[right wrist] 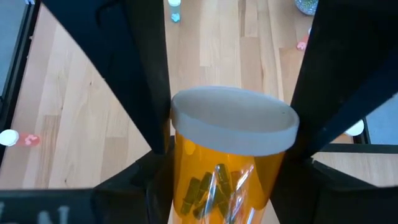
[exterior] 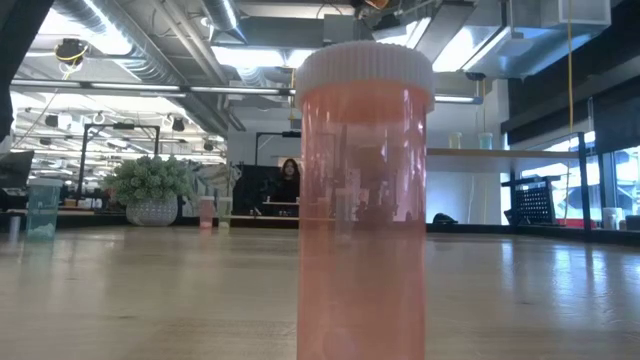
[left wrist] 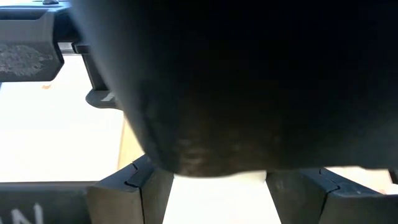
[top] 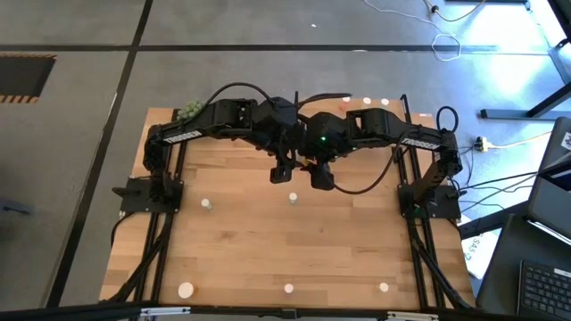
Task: Pick and place medicine bottles onto shelf by color
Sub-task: Put the middle orange pill bottle on the shelf
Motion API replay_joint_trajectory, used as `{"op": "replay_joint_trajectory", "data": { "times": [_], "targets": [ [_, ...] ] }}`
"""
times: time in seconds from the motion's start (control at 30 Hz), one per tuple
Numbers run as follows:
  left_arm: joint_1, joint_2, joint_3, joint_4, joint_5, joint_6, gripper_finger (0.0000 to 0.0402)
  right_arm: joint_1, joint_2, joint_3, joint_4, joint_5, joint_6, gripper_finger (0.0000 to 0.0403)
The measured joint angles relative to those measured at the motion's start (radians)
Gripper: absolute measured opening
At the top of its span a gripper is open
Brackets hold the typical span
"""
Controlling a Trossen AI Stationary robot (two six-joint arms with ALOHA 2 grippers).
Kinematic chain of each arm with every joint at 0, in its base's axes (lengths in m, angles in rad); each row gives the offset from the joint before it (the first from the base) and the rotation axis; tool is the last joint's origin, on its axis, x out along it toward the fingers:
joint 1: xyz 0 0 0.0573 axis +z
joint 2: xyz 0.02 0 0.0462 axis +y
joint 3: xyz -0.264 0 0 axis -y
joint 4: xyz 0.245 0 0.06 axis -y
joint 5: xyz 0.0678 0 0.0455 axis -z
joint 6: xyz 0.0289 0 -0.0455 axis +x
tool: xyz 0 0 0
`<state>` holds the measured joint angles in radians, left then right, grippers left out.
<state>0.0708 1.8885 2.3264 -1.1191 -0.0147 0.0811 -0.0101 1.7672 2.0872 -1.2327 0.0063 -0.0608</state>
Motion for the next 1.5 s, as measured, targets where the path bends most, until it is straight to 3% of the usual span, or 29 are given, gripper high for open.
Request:
{"op": "replay_joint_trajectory", "data": {
  "times": [1.5],
  "targets": [
    [-0.002,0.0,0.001,-0.021,-0.018,0.003,0.0222,0.0,0.002,0.0,0.003,0.002,0.004,0.0212]
  ]
}}
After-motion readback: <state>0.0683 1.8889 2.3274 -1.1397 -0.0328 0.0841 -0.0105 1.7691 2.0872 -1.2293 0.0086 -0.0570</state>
